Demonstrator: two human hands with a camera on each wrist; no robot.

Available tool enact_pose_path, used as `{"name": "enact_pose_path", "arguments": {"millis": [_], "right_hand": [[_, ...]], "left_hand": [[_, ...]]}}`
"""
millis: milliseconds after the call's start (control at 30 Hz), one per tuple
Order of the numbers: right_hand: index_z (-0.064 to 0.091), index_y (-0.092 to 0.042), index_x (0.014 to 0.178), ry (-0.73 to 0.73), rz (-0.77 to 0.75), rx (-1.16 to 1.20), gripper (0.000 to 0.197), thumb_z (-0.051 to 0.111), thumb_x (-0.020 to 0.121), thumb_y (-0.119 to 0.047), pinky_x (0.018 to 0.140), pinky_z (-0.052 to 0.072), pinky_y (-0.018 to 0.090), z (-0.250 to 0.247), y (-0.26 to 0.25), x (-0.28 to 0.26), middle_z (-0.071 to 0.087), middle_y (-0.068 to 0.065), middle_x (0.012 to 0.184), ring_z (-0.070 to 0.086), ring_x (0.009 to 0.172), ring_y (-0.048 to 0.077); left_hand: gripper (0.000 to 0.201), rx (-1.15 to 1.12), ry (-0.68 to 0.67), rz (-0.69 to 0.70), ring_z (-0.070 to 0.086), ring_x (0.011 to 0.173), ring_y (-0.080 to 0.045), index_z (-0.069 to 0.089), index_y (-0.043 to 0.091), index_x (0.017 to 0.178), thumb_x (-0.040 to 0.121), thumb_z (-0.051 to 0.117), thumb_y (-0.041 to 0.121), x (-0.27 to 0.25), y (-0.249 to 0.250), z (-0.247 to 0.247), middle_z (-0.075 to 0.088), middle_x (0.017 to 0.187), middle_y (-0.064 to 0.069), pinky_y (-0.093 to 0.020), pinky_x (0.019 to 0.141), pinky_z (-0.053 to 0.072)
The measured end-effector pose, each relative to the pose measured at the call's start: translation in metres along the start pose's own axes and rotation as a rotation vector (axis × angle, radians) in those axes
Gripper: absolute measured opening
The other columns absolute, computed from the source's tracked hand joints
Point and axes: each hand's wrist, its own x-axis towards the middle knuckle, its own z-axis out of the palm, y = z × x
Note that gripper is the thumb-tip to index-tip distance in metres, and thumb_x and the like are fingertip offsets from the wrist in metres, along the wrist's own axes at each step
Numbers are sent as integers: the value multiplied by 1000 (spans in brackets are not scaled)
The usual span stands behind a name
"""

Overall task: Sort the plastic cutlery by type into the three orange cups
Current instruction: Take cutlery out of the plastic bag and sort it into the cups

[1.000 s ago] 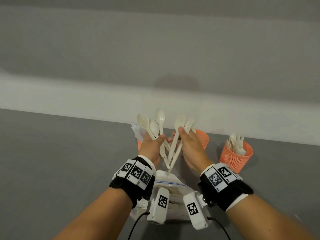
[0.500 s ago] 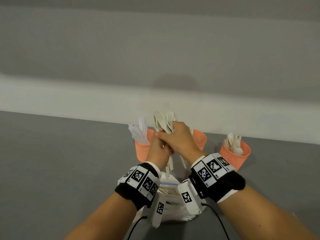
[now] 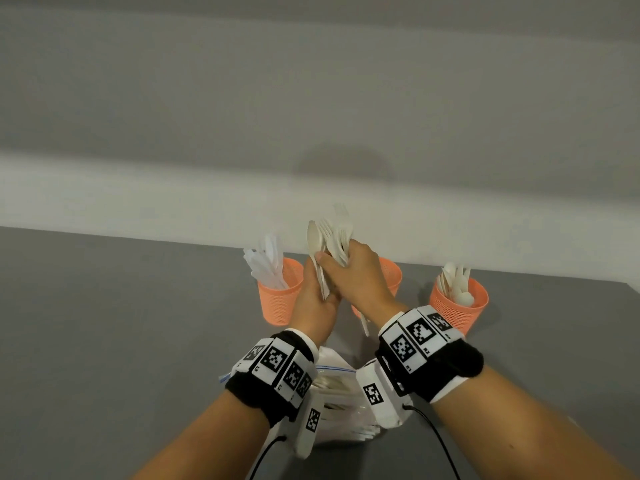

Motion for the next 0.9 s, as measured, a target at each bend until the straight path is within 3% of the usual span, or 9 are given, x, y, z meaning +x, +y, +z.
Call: {"name": "enact_pose_path", "arguments": {"millis": [167, 267, 367, 433, 500, 600, 700, 767, 900], "right_hand": [[54, -4, 66, 53, 35, 51, 23, 63, 81, -19, 57, 42, 29, 2, 1, 4, 57, 7, 64, 54, 60, 19], [61, 5, 78, 93, 63, 111, 33, 66, 80, -28, 61, 51, 34, 6, 3, 5, 67, 16, 74, 61, 64, 25], [60, 7, 75, 66, 131, 206, 24, 60, 79, -17, 58, 49, 37, 5, 3, 9, 61, 18, 66, 57, 60, 25], [58, -3, 70, 33, 208, 345, 14, 55, 80, -12, 53, 44, 33, 0, 2, 10, 55, 11, 61, 53, 53, 20], [55, -9, 74, -7, 297, 505, 12, 52, 85, -14, 48, 38, 27, -6, 0, 10, 51, 8, 60, 44, 43, 15], [54, -8, 84, -86, 331, 594, 14, 48, 91, -20, 49, 38, 26, -14, 0, 13, 54, 6, 64, 39, 33, 10], [53, -9, 88, -110, 308, 619, 15, 46, 94, -21, 60, 48, 32, -21, 3, 18, 59, 4, 69, 54, 51, 14], [52, -10, 81, -109, 297, 663, 19, 46, 95, -21, 63, 48, 32, -28, 7, 23, 58, 3, 65, 54, 59, 18], [51, -13, 79, -43, 247, 870, 21, 47, 96, -24, 67, 47, 34, -46, 8, 36, 54, -2, 51, 56, 50, 16]], "left_hand": [[54, 22, -19, 77, 46, 104, 16, 27, 33, 121, 89, 51, -4, -3, 0, 2, 48, 113, 19, 5, 85, 34], [56, 30, -36, 81, 41, 103, 21, 23, 34, 122, 90, 52, -1, -4, -1, 0, 42, 111, 28, 8, 81, 31], [61, 42, -41, 90, 51, 110, 5, 28, 30, 130, 86, 55, -4, -5, -4, 0, 50, 115, 19, -2, 92, 40], [72, 13, -47, 84, 55, 106, 0, 25, 25, 139, 83, 56, -9, -5, -5, -1, 53, 116, 15, -13, 95, 46], [74, -49, -67, 75, 60, 91, 4, 23, 24, 142, 83, 55, -9, -4, -3, -2, 57, 107, 12, -15, 79, 52], [64, -153, -132, 51, 59, 62, 6, 34, 25, 133, 84, 54, -11, -1, 4, -6, 58, 90, 4, -10, 53, 46], [69, -193, -204, 18, 56, 59, 4, 38, 31, 129, 79, 60, -12, 1, 6, -12, 60, 86, 7, -11, 46, 40], [81, -184, -231, -34, 51, 59, -2, 33, 34, 137, 72, 67, 0, 4, -1, -17, 62, 80, 15, -17, 44, 36], [67, -210, -232, -149, 45, 51, -3, 39, 19, 130, 71, 68, 3, 10, -8, -23, 56, 69, 10, -17, 42, 34]]}}
